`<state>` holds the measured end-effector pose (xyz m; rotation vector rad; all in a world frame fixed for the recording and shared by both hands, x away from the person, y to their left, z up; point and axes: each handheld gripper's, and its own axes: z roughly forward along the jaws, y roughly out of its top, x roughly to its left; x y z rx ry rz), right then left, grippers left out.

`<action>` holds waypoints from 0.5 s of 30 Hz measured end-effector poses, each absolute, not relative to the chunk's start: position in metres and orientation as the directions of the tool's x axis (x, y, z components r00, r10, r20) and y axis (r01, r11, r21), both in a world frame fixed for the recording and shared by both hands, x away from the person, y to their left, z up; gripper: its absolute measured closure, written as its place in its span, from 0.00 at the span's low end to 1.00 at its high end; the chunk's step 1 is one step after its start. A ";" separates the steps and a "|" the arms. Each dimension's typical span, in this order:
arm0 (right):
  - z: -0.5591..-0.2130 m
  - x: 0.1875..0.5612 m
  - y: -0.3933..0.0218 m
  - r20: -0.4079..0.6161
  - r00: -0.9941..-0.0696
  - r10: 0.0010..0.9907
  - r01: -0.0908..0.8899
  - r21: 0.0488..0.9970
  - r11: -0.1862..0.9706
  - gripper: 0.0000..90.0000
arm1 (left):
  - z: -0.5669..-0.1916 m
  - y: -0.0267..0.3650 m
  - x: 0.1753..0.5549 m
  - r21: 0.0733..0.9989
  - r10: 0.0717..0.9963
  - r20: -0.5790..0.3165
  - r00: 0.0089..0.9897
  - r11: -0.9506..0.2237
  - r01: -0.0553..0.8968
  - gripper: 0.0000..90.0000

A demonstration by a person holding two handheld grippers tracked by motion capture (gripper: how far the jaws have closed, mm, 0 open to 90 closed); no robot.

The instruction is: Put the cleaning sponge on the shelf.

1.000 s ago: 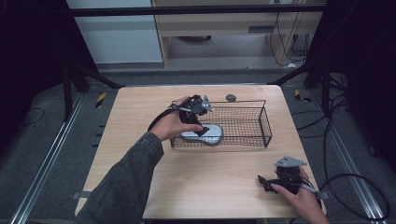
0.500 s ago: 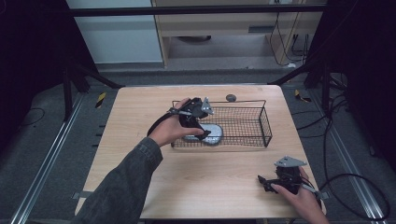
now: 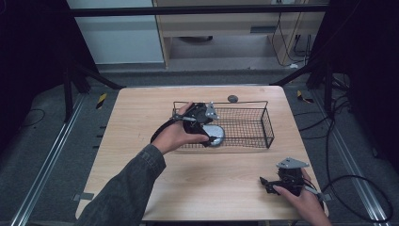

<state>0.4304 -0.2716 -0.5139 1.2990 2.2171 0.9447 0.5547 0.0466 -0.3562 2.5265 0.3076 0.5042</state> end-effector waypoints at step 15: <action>-0.514 0.430 -0.272 -0.006 -0.489 0.872 0.601 0.723 0.342 0.00 | -0.359 0.052 0.520 0.581 0.337 0.292 0.895 -0.806 0.114 0.04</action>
